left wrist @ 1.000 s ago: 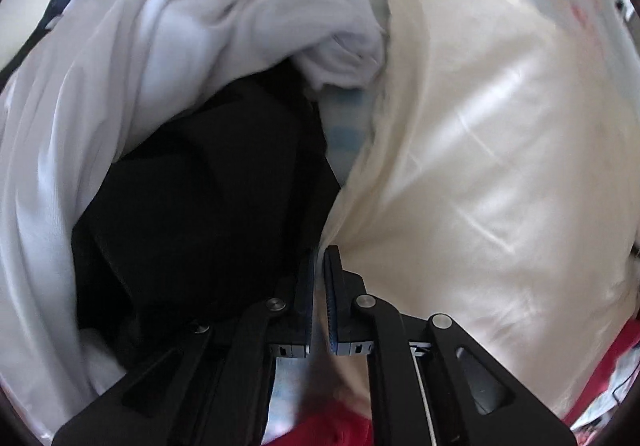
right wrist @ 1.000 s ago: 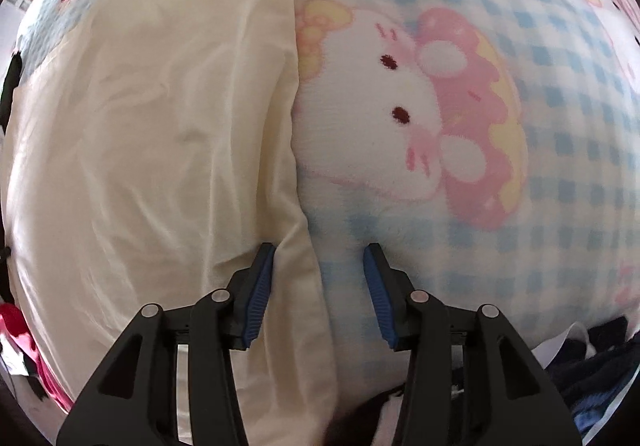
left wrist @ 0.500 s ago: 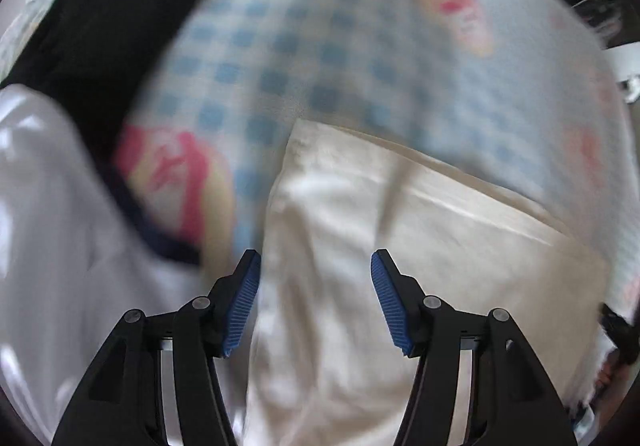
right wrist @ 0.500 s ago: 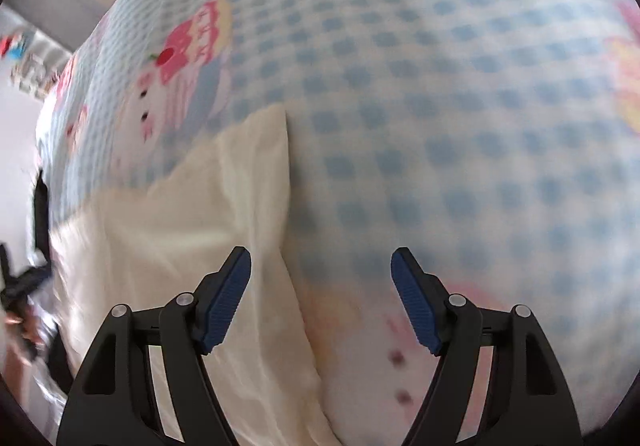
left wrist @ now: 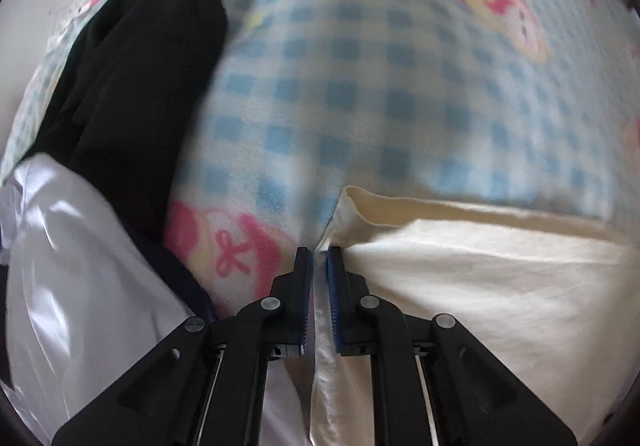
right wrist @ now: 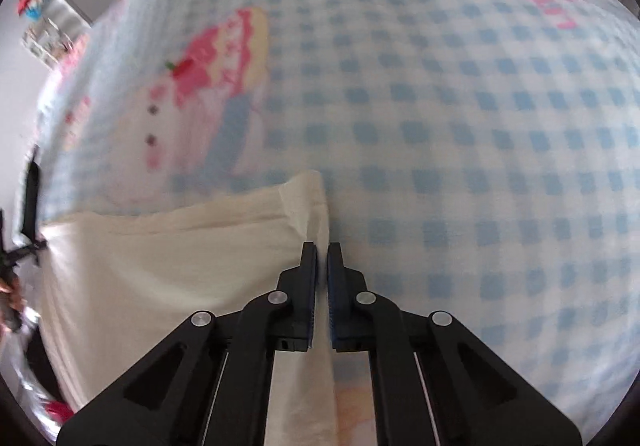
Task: Fold clothes
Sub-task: 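Grasp the cream shirt edge with the left gripper while the right gripper grasps it too, then lift the cream shirt edge with both grippers and fold it over the body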
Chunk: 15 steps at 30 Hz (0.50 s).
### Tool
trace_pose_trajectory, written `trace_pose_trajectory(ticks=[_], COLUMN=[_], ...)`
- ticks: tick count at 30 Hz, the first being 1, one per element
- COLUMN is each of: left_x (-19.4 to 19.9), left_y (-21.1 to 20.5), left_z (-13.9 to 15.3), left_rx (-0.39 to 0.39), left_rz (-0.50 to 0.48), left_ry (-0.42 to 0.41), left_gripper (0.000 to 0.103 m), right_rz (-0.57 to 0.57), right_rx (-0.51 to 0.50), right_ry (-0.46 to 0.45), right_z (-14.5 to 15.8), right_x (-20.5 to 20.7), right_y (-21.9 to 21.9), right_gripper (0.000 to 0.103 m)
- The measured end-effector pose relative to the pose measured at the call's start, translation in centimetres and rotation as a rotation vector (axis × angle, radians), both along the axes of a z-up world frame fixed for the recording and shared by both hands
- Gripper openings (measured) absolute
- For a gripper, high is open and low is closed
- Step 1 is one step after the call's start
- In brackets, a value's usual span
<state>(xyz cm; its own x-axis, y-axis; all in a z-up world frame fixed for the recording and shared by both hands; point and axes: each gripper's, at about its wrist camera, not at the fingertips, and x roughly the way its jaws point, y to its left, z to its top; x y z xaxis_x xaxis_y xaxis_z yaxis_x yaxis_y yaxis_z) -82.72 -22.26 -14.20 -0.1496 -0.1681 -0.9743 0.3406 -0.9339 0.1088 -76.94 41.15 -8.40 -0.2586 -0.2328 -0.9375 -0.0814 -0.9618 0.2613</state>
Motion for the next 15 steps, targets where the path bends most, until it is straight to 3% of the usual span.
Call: trace_pose_trajectory(ticks=[2, 4, 6, 8, 9, 10, 12, 13, 14, 15], left_x=[-0.2, -0.1, 0.1, 0.0, -0.2, -0.5, -1.7, -1.2, -1.1, -0.9], left_y=[0.5, 1.5, 3.1, 5.0, 6.2, 6.7, 8.1, 6.7, 4.7, 2.7], left_z=[0.7, 2.6, 4.7, 6.3, 6.6, 6.4, 4.8, 4.5, 3.5, 2.7], left_rx=[-0.008, -0.029, -0.056, -0.029, -0.004, -0.025, -0.153, -0.199, -0.184, -0.158], left_rz=[0.0, -0.036, -0.092, -0.154, -0.199, -0.241, -0.284, -0.26, -0.195, -0.129], left_ry=[0.026, 0.112, 0.183, 0.24, 0.258, 0.243, 0.155, 0.086, 0.017, -0.038], left_gripper=[0.013, 0.014, 0.017, 0.027, 0.043, 0.06, 0.064, 0.064, 0.064, 0.067], right_rz=[-0.018, -0.037, -0.051, -0.024, 0.013, 0.048, 0.093, 0.062, 0.059, 0.042], right_rx=[-0.004, -0.008, -0.022, -0.075, -0.087, -0.087, -0.037, -0.017, 0.014, 0.038], right_ry=[0.012, 0.023, 0.032, 0.023, 0.008, -0.009, -0.044, -0.039, -0.051, -0.054], right_z=[0.3, 0.6, 0.9, 1.0, 0.9, 0.5, -1.5, -2.1, -2.7, -3.0], right_x=[-0.1, -0.2, -0.2, -0.2, -0.3, -0.8, -3.4, -3.9, -4.4, -4.7], right_y=[0.4, 0.8, 1.2, 0.9, 0.3, -0.5, -2.9, -3.4, -3.9, -4.1], right_gripper=[0.008, 0.027, 0.057, 0.061, 0.067, 0.072, 0.079, 0.08, 0.077, 0.06])
